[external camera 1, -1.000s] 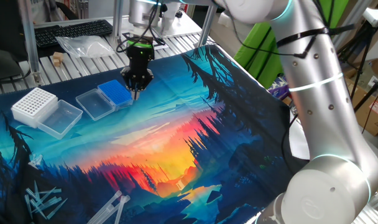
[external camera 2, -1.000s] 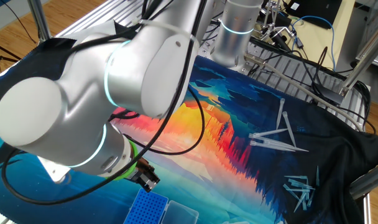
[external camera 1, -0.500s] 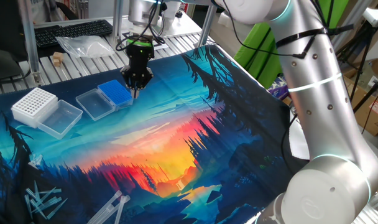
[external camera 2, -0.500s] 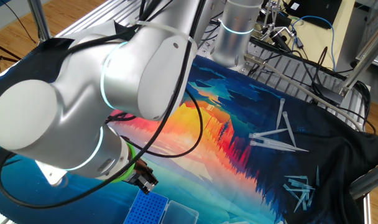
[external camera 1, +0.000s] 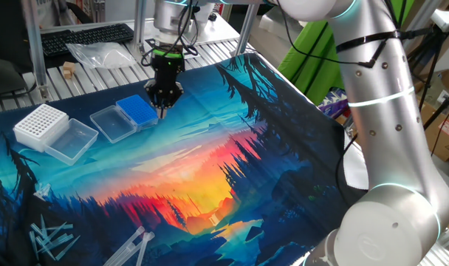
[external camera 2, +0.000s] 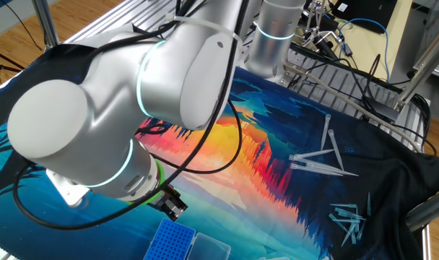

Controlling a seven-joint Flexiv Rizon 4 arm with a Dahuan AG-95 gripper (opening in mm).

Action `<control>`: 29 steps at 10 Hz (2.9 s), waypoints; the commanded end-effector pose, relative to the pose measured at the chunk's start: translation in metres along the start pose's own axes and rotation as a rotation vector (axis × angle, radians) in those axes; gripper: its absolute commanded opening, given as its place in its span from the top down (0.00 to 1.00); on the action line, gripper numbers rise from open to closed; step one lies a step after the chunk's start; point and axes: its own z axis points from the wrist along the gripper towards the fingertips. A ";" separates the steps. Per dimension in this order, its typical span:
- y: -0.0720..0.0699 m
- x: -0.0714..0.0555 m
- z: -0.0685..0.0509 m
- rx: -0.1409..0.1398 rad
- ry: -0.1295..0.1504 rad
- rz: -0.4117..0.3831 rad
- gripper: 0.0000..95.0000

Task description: Insert a small pipette tip into the holder for small pipette tips

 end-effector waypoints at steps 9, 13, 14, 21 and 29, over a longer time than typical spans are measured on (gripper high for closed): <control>-0.015 -0.013 0.000 0.040 -0.066 -0.041 1.00; -0.025 -0.019 0.000 0.048 -0.093 -0.058 1.00; -0.028 -0.021 0.001 0.058 -0.107 -0.068 1.00; -0.044 -0.023 -0.001 0.076 -0.140 -0.110 1.00; -0.054 -0.016 0.016 0.150 -0.233 -0.155 1.00</control>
